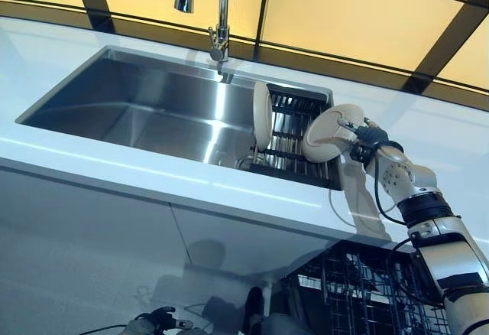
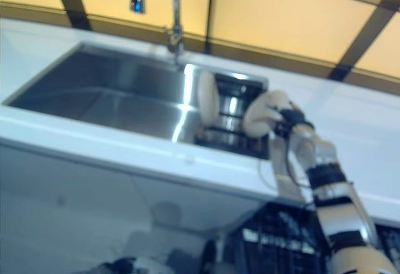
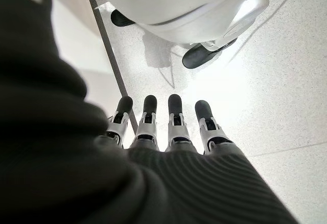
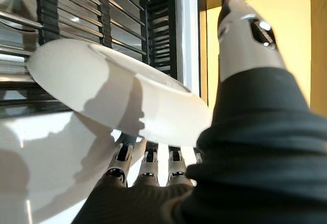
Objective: Take plates into dishwasher
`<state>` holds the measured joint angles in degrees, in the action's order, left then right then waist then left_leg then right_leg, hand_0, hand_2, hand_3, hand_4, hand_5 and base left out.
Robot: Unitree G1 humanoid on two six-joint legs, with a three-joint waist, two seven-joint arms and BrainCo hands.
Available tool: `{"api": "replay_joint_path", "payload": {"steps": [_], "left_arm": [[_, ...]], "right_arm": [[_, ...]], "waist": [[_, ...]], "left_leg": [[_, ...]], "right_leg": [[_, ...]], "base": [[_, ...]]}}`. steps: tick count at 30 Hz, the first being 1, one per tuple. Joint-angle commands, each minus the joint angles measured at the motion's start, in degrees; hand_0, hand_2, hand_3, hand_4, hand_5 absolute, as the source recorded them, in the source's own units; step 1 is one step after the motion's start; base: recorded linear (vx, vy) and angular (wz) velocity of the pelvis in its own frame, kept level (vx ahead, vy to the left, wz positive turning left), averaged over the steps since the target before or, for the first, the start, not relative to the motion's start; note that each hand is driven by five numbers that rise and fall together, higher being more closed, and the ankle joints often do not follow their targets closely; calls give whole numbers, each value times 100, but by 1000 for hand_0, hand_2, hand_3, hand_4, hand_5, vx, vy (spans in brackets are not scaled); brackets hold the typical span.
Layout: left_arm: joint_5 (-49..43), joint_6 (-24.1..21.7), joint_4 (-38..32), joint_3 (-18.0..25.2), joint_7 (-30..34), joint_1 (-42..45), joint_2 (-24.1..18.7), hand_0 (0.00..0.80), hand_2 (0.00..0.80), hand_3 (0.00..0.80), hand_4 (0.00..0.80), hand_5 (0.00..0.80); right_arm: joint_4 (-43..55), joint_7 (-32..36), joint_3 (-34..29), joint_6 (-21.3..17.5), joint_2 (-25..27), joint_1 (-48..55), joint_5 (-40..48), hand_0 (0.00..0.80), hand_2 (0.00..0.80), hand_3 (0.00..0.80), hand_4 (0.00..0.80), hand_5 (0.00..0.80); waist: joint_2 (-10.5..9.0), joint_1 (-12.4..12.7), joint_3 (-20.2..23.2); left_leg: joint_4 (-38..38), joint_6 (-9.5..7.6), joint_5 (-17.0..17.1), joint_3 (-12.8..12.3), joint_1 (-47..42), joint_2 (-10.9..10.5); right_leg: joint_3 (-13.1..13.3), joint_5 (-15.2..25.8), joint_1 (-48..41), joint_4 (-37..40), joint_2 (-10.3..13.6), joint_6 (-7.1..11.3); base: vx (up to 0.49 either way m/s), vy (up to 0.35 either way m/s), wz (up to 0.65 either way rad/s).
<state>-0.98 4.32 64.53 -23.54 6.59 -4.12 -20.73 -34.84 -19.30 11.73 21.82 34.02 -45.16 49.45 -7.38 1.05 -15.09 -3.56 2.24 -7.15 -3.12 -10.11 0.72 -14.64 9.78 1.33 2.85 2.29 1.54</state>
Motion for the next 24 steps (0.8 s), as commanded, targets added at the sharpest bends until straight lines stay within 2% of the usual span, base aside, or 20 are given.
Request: {"api": "replay_joint_path", "payload": {"steps": [1, 16, 17, 19, 24], "left_arm": [[20, 19, -139, -281, -53, -206, -22, 0, 0, 0, 0, 0], [86, 117, -239, -226, -101, -178, -55, 0, 0, 0, 0, 0], [90, 98, -241, -218, -97, -169, -63, 0, 0, 0, 0, 0], [142, 56, -250, -207, -92, -158, -75, 0, 0, 0, 0, 0], [231, -14, -276, -196, -103, -128, -40, 0, 0, 0, 0, 0]], "right_arm": [[124, 80, 359, 419, -409, -216, 112, 0, 0, 0, 0, 0], [121, -310, 338, 523, -629, -75, 435, 0, 0, 0, 0, 0], [116, -348, 328, 542, -636, -62, 457, 138, 138, 138, 138, 138], [80, -491, 301, 532, -663, -37, 541, 800, 800, 800, 800, 800], [20, -600, 260, 331, -686, -40, 370, 800, 800, 800, 800, 800]], "waist": [[241, 413, -186], [239, 460, -216], [241, 463, -222], [249, 471, -231], [267, 492, -240]], "left_leg": [[244, -919, -31, -267, 287, -410], [199, -975, -41, -209, 279, -438], [188, -979, -41, -202, 286, -444], [183, -989, -43, -191, 281, -453], [179, -997, -30, -183, 292, -460]], "right_leg": [[-95, -681, 384, -1120, 30, 497], [-62, -569, 394, -1205, 63, 554], [-58, -557, 398, -1213, 68, 558], [-56, -537, 397, -1224, 73, 562], [-66, -508, 388, -1211, 79, 563]], "base": [[0, 0, 0], [1, 6, 1], [-1, 23, 13], [1, 17, 15], [-2, 9, 7]]}}
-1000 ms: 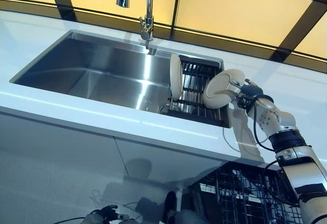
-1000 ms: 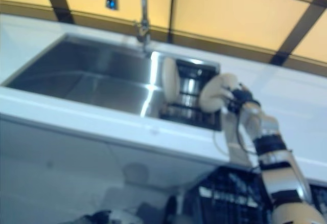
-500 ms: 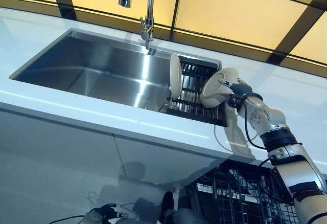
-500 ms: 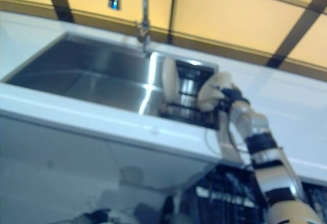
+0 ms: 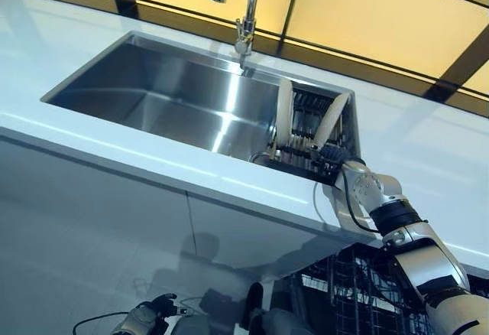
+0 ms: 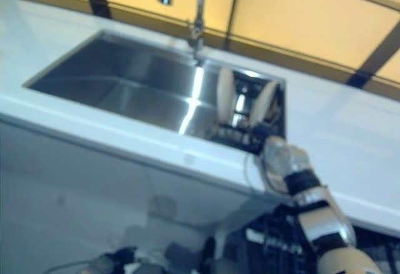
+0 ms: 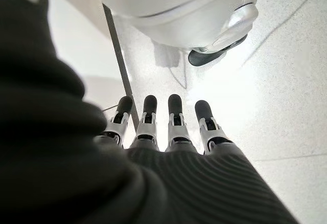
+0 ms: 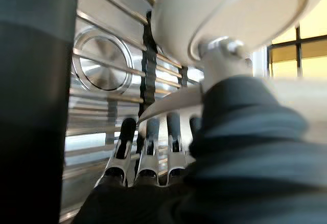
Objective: Take plates into dishwasher
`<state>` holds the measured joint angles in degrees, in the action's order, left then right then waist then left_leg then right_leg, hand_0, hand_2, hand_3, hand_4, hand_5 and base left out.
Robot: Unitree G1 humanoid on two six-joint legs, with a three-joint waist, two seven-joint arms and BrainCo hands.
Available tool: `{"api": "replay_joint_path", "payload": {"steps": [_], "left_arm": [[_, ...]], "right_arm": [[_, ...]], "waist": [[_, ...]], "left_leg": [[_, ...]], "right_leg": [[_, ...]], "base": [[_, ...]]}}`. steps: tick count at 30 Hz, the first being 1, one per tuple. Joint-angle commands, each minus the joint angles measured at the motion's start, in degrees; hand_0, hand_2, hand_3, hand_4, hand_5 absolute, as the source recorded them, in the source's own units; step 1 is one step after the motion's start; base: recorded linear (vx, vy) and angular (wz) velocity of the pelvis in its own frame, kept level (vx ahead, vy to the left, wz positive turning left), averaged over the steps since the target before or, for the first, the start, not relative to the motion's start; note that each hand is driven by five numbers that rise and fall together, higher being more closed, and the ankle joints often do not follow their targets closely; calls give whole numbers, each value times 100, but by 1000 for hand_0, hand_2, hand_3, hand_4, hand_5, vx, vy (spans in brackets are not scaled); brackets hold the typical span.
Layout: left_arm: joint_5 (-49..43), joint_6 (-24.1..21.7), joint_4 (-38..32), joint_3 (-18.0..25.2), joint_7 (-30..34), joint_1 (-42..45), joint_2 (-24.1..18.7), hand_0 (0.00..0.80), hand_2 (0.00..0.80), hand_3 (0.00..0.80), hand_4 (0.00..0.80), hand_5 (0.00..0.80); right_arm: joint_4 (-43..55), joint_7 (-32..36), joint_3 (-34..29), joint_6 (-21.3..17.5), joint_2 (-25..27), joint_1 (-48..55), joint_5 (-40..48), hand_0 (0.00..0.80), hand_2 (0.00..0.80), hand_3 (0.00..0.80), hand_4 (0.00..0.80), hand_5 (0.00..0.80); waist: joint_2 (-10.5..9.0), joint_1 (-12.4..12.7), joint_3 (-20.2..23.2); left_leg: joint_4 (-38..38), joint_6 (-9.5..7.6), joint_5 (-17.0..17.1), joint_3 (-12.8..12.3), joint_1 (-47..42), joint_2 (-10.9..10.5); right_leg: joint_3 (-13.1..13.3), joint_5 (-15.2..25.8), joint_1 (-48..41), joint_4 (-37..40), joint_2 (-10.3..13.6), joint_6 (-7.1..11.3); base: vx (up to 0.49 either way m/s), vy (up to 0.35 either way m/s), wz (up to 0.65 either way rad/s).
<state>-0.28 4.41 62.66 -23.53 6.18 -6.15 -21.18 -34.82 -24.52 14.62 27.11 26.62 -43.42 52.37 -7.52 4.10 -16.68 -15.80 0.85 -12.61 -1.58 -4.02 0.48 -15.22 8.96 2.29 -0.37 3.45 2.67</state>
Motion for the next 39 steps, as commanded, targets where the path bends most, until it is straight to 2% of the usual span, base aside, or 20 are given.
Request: {"api": "replay_joint_path", "payload": {"steps": [1, 11, 23, 29, 35, 39], "left_arm": [[173, -27, -112, -188, -49, 77, 0, 0, 0, 0, 0, 0], [234, -90, -119, -166, -42, 145, 52, 0, 0, 0, 0, 0], [251, -137, -104, -159, -78, 245, 108, 0, 0, 0, 0, 0], [236, -238, -18, -219, -78, 319, 126, 0, 0, 0, 0, 0], [215, -322, -38, -277, -60, 406, 130, 0, 0, 0, 0, 0], [172, -328, -93, -278, -80, 491, 136, 0, 0, 0, 0, 0]], "right_arm": [[25, -102, -46, -233, 52, -225, 37, 800, 800, 800, 800, 800], [131, -159, -130, -719, -4, -217, -240, 800, 800, 800, 800, 800], [227, -352, -227, -837, -92, -45, -417, 800, 800, 800, 800, 800], [139, -397, -358, -1092, -33, -11, -560, 800, 800, 800, 800, 800], [291, -363, -464, -1425, 187, 14, -1384, 800, 800, 800, 800, 800], [700, -437, -465, -1580, 573, 53, -2841, 800, 800, 800, 800, 800]], "waist": [[288, 194, -83], [358, 195, -45], [436, 185, 42], [463, 198, 122], [503, 201, 167], [502, 178, 204]], "left_leg": [[1408, -859, 519, -337, -317, -439], [1450, -879, 533, -286, -344, -478], [1496, -904, 532, -295, -397, -506], [1536, -894, 531, -301, -438, -508], [1582, -875, 538, -306, -462, -508], [1606, -875, 546, -314, -457, -511]], "right_leg": [[-8, -419, 291, -886, -35, 452], [36, -380, 266, -897, -34, 463], [56, -369, 192, -879, -20, 461], [34, -377, 111, -806, -26, 457], [21, -341, 55, -694, -36, 471], [43, -276, 45, -654, -39, 508]], "base": [[-25, 21, 6], [-8, 10, 1], [-6, 11, 0], [1, 3, 1], [-13, 15, 6], [-42, 33, 5]]}}
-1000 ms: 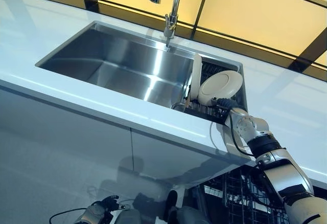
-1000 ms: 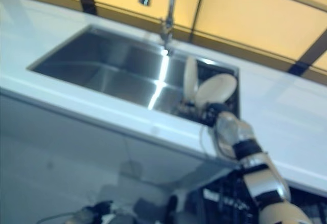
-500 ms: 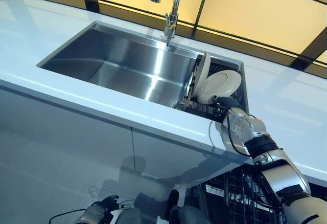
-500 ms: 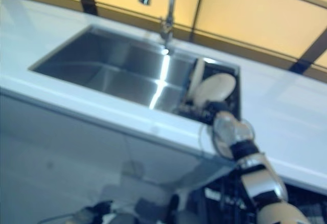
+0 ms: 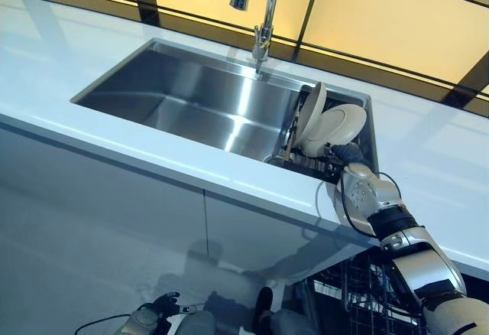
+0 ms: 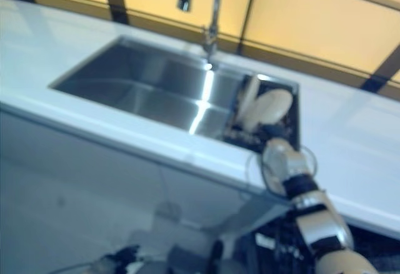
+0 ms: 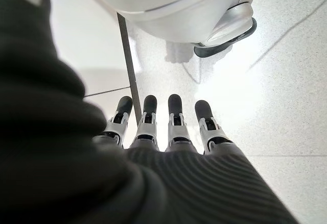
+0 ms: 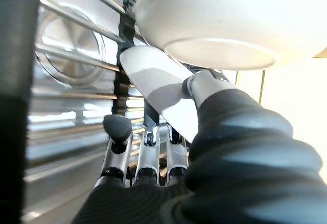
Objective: Take plates into dishwasher
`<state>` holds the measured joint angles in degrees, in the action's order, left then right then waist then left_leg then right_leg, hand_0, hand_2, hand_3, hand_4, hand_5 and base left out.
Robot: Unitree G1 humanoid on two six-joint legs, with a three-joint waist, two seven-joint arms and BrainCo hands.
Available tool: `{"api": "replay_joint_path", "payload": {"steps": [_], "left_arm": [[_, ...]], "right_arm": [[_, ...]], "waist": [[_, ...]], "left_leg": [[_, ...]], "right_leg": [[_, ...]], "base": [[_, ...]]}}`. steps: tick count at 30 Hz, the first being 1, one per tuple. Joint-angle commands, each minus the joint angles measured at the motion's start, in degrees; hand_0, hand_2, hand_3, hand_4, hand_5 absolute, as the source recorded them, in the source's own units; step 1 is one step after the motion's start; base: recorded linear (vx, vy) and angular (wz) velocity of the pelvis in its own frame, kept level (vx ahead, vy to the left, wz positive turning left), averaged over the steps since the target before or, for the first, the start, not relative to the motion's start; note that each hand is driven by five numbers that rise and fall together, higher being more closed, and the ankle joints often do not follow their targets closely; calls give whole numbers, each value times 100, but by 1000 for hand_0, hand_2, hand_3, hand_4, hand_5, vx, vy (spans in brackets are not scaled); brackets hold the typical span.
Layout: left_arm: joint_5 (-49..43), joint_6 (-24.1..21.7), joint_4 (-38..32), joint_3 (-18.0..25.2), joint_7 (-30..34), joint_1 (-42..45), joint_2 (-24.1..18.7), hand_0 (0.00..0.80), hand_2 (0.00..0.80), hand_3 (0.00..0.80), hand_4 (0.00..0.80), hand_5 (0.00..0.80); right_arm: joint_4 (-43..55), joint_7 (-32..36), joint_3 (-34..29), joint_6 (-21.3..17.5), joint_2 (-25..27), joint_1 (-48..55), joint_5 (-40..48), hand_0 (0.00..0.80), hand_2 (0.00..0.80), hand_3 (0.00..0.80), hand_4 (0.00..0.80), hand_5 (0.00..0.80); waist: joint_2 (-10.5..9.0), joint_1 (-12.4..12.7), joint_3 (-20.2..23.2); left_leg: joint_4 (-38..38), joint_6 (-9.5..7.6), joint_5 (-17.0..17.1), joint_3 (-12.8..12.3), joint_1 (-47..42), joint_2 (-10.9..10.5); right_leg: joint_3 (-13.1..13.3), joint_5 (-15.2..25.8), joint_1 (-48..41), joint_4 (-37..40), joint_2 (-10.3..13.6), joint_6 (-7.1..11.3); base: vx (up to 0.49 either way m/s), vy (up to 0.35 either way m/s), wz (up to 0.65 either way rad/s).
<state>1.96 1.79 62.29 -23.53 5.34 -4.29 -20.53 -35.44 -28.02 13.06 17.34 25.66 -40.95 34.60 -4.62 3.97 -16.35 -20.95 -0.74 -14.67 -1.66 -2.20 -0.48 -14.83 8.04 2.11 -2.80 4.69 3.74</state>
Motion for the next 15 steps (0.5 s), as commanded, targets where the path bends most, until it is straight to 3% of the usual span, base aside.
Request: {"api": "replay_joint_path", "payload": {"steps": [1, 8, 15], "left_arm": [[-83, -73, -66, -255, 19, 322, 61, 0, 0, 0, 0, 0], [-199, -156, -81, -152, 33, 433, 58, 0, 0, 0, 0, 0], [-265, -170, -46, -103, 52, 456, 58, 0, 0, 0, 0, 0]], "right_arm": [[882, -125, -323, -604, 770, -174, -1365, 800, 800, 800, 800, 800], [1558, -223, -336, -604, 1306, 132, -2660, 800, 800, 800, 800, 800], [1675, -98, -300, -787, 1583, 289, -3010, 800, 800, 800, 800, 800]], "waist": [[210, 182, 177], [192, 101, 275], [162, 63, 355]], "left_leg": [[2124, -717, 748, -310, -635, -415], [2161, -741, 725, -323, -656, -429], [2230, -753, 720, -311, -718, -444]], "right_leg": [[11, -170, 68, -418, -161, 411], [74, -146, 38, -368, -181, 442], [132, -134, -13, -293, -207, 456]], "base": [[-52, 31, 1], [-53, 27, -1], [-48, 20, -4]]}}
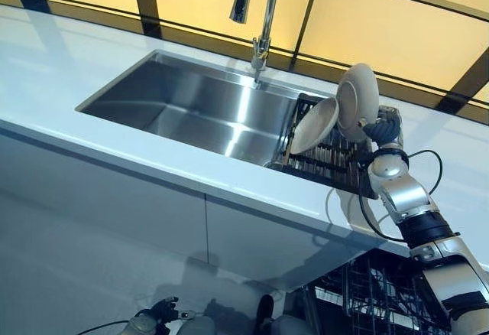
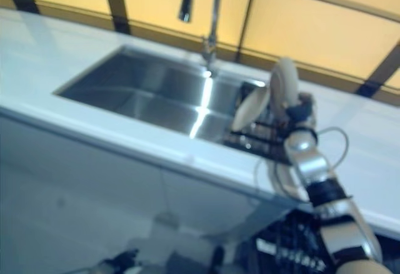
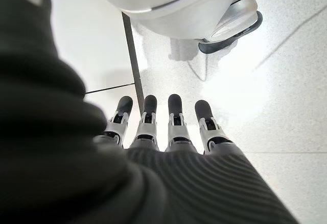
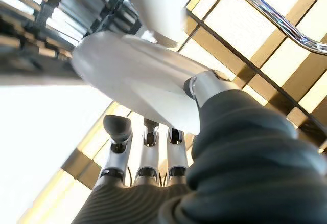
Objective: Take plates into dishwasher
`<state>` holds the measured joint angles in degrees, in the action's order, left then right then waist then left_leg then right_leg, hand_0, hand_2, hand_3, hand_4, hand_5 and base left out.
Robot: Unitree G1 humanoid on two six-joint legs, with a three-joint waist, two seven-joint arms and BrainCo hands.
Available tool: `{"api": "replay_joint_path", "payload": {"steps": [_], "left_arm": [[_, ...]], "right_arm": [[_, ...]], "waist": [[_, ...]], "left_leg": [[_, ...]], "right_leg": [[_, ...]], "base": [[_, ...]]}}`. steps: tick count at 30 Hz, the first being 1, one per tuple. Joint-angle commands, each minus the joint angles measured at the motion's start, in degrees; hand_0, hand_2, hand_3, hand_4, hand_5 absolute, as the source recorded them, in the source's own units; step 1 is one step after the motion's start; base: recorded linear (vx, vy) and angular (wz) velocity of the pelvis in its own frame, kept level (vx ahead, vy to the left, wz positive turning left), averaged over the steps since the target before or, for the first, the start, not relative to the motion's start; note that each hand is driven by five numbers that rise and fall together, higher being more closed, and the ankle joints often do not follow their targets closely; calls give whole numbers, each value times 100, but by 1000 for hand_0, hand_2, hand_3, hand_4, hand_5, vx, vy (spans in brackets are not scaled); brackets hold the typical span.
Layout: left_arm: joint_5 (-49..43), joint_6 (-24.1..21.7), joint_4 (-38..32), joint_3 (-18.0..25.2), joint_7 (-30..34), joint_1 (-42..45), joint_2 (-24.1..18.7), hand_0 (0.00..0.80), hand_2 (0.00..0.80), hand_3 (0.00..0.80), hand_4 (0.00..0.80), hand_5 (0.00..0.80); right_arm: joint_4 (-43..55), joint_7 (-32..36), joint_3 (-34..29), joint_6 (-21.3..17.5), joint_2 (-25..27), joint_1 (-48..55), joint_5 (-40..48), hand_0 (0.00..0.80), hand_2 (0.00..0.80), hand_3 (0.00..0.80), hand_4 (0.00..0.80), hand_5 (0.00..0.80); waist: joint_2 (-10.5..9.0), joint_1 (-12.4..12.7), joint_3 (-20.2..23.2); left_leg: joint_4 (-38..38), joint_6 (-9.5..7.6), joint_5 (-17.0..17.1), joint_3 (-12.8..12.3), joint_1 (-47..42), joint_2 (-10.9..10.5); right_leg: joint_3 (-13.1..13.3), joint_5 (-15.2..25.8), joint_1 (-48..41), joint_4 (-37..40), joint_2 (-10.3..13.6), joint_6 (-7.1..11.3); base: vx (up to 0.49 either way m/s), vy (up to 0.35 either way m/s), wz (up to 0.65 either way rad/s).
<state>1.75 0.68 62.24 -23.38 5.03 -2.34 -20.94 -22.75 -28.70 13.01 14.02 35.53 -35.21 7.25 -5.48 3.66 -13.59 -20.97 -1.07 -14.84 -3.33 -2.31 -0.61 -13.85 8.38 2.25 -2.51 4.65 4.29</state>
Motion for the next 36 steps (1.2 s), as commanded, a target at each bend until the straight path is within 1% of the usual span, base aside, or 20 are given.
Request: {"api": "replay_joint_path", "payload": {"steps": [1, 6, 13, 17, 19, 23, 27, 29, 32, 33, 35, 36], "left_arm": [[-257, -68, -28, -109, 89, 264, 97, 0, 0, 0, 0, 0], [-258, -50, 5, -113, 89, 242, 95, 0, 0, 0, 0, 0], [-309, -34, 41, -51, 63, 266, 89, 0, 0, 0, 0, 0], [-305, -40, 50, -14, 42, 279, 118, 0, 0, 0, 0, 0], [-300, -36, 57, 0, 35, 281, 123, 0, 0, 0, 0, 0], [-302, -23, 79, 15, 25, 273, 149, 0, 0, 0, 0, 0], [-305, -65, 112, 53, 34, 274, 171, 0, 0, 0, 0, 0], [-262, -81, 98, 87, 0, 311, 199, 0, 0, 0, 0, 0], [-246, -164, 116, 175, -43, 386, 226, 0, 0, 0, 0, 0], [-235, -176, 123, 182, -50, 390, 229, 0, 0, 0, 0, 0], [-199, -210, 113, 243, -52, 435, 234, 0, 0, 0, 0, 0], [-186, -216, 117, 245, -57, 442, 236, 0, 0, 0, 0, 0]], "right_arm": [[396, -11, -301, -490, 611, -276, -231, 800, 800, 800, 800, 800], [396, 86, -311, -573, 640, -244, -260, 800, 800, 800, 800, 800], [445, 279, -349, -653, 604, -154, -51, 800, 800, 800, 800, 800], [449, 465, -335, -699, 482, -172, 60, 800, 800, 800, 800, 800], [483, 598, -322, -702, 411, -191, 303, 800, 800, 800, 800, 800], [565, 767, -321, -764, 256, -197, 478, 800, 800, 800, 800, 800], [746, 761, -319, -822, 206, -161, 69, 800, 800, 800, 800, 800], [924, 718, -285, -959, 324, -143, -620, 800, 800, 800, 800, 800], [1250, 615, -310, -1106, 656, -94, -1200, 800, 800, 800, 800, 800], [1318, 603, -322, -1119, 720, -83, -1276, 800, 800, 800, 800, 800], [1635, 459, -450, -1235, 1118, 50, -1542, 800, 800, 800, 800, 800], [1689, 436, -484, -1250, 1181, 78, -1545, 800, 800, 800, 800, 800]], "waist": [[246, 90, 83], [234, 80, 108], [205, 97, 119], [227, 118, 109], [230, 123, 123], [233, 115, 137], [231, 83, 150], [231, 46, 179], [221, -12, 230], [218, -24, 242], [208, -93, 303], [207, -106, 314]], "left_leg": [[2244, -720, 732, -143, -718, -431], [2308, -723, 732, -143, -753, -437], [2273, -723, 696, -121, -764, -463], [2282, -699, 699, -156, -776, -473], [2279, -687, 698, -186, -775, -472], [2301, -678, 701, -221, -794, -471], [2337, -673, 711, -245, -822, -467], [2356, -671, 711, -269, -841, -464], [2350, -671, 692, -328, -845, -453], [2355, -669, 692, -336, -844, -450], [2383, -662, 687, -363, -849, -443], [2386, -660, 687, -369, -849, -441]], "right_leg": [[39, -169, -29, -314, -207, 404], [49, -164, -51, -258, -224, 410], [63, -112, -73, -129, -247, 416], [22, -29, -78, -26, -240, 435], [10, -1, -76, 30, -242, 441], [-9, 29, -70, 60, -245, 442], [-4, 6, -78, 50, -258, 430], [22, -45, -96, 71, -278, 420], [73, -102, -110, 65, -293, 407], [84, -112, -113, 67, -297, 406], [147, -144, -124, 68, -315, 398], [159, -143, -123, 64, -317, 396]], "base": [[-43, 18, -4], [-40, 19, -6], [-14, 8, 4], [-14, 6, -3], [-25, 7, -19], [-22, -1, -17], [-24, -9, -8], [-37, -3, 0], [-9, 6, -2], [-25, 37, 0], [-25, 52, -1], [-23, 59, -6]]}}
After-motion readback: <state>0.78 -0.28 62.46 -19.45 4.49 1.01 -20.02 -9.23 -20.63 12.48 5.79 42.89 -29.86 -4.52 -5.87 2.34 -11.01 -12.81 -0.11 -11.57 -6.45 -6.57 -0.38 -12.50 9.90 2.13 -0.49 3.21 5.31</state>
